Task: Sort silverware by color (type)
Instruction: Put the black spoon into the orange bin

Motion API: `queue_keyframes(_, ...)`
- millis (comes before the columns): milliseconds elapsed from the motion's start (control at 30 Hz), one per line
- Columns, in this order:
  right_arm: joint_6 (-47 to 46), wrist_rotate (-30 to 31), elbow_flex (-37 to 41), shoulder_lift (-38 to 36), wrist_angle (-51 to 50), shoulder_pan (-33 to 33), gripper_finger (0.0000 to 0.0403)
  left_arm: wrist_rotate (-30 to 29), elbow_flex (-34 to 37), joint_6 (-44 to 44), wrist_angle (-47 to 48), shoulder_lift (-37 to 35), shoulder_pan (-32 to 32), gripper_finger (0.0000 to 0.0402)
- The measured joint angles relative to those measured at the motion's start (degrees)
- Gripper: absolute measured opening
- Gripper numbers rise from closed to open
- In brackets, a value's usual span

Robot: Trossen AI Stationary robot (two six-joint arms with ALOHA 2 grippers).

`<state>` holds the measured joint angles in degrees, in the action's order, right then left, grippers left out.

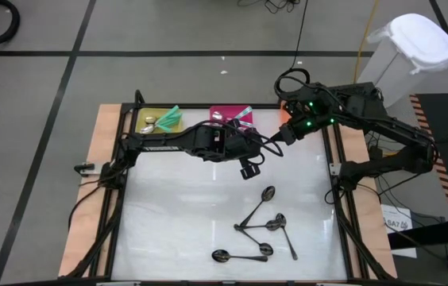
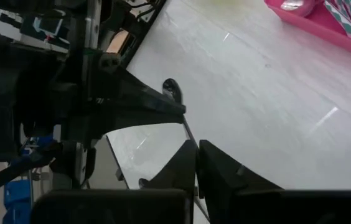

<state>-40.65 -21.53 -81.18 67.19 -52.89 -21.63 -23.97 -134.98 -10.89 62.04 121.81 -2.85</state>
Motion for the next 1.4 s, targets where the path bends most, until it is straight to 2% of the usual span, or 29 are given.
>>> queue_keyframes(167,0.78,0.06,-0.01,-0.04,-0.19,0.0,0.0008,-0.07,0.02,-0.87,-0.48,0.03,-0.06,0.0013)
queue_keyframes(433,2.58,2.52,0.12,-1.18,-1.95,-0.99,0.0004,-3.01,-0.02,-2.85,-1.72,-0.03,-1.01,0.0081)
queue_keyframes(667,4.83,2.32,0.12,-3.5,-4.88,-4.23,0.0003,-1.52,-0.04,-11.31,-1.18,-2.41,-0.74,0.0087)
queue_keyframes(967,4.94,2.06,0.12,-4.7,-6.0,-12.3,0.0001,-1.05,-0.02,-7.48,-0.63,-6.7,2.56,0.0088)
queue_keyframes(1233,8.23,1.89,0.17,-4.8,-8.46,-20.4,0.0001,10.14,-0.11,-0.29,-0.82,-11.16,8.65,0.0088)
queue_keyframes(1400,8.84,1.71,4.74,-5.07,-5.77,-24.8,0.0001,15.37,-0.04,3.69,3.23,-11.53,10.82,0.0088)
